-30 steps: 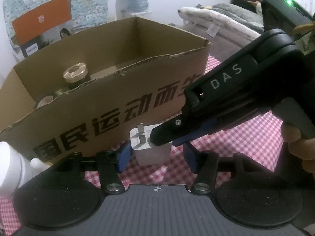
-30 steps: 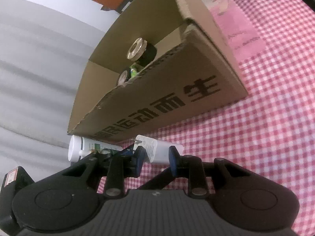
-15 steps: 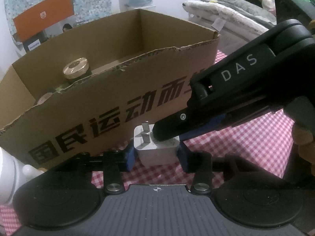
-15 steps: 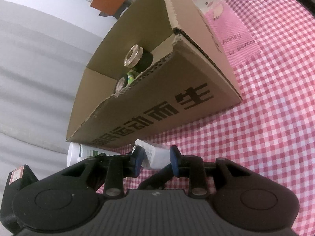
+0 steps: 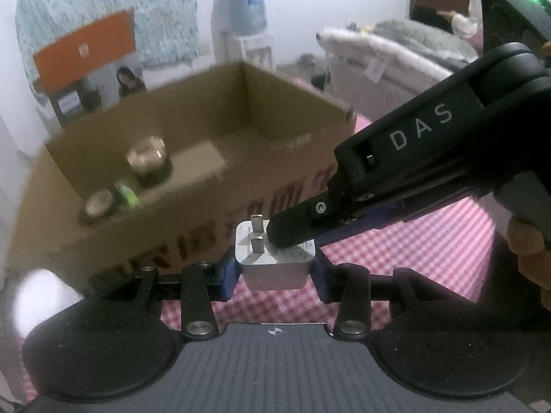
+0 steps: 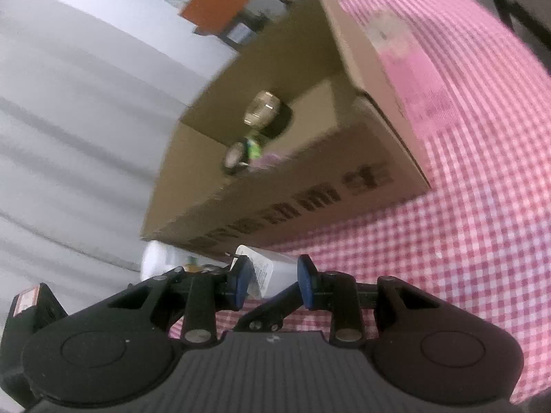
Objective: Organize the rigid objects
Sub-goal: 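Carry the charger plug with the right gripper over the box and lower it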
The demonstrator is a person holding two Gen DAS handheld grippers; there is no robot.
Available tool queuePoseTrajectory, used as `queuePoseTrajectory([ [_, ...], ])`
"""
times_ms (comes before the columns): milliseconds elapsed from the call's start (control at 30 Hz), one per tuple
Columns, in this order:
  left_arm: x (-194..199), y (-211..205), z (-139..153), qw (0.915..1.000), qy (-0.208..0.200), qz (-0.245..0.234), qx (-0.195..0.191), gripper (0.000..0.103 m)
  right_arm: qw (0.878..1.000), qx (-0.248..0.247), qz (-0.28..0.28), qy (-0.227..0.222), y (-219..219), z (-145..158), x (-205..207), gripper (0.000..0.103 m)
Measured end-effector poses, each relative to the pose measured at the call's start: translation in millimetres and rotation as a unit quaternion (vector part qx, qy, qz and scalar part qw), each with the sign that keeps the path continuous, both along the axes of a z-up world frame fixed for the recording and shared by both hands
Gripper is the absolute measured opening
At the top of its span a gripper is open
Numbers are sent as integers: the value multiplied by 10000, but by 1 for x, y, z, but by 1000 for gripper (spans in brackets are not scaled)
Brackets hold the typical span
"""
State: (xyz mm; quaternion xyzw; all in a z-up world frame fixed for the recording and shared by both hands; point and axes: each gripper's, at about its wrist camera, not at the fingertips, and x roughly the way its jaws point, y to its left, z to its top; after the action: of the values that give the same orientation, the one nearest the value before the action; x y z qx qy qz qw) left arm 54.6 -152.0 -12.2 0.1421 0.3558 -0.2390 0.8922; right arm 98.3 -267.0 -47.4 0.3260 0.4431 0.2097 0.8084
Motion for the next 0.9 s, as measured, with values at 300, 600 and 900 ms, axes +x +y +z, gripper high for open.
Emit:
queuePoseTrajectory([
  [300, 13, 7, 56, 9991, -378, 121, -173, 42, 9957, -254, 280, -850, 9, 71, -3, 33],
  [600, 101, -2, 55, 9978, 217, 589, -232, 42, 9944, -574, 552, -699, 15, 89, 79, 33],
  [900, 171, -12, 29, 9885, 1035, 1095, -102, 42, 9919, -916, 875, -21, 22, 64, 170, 33],
])
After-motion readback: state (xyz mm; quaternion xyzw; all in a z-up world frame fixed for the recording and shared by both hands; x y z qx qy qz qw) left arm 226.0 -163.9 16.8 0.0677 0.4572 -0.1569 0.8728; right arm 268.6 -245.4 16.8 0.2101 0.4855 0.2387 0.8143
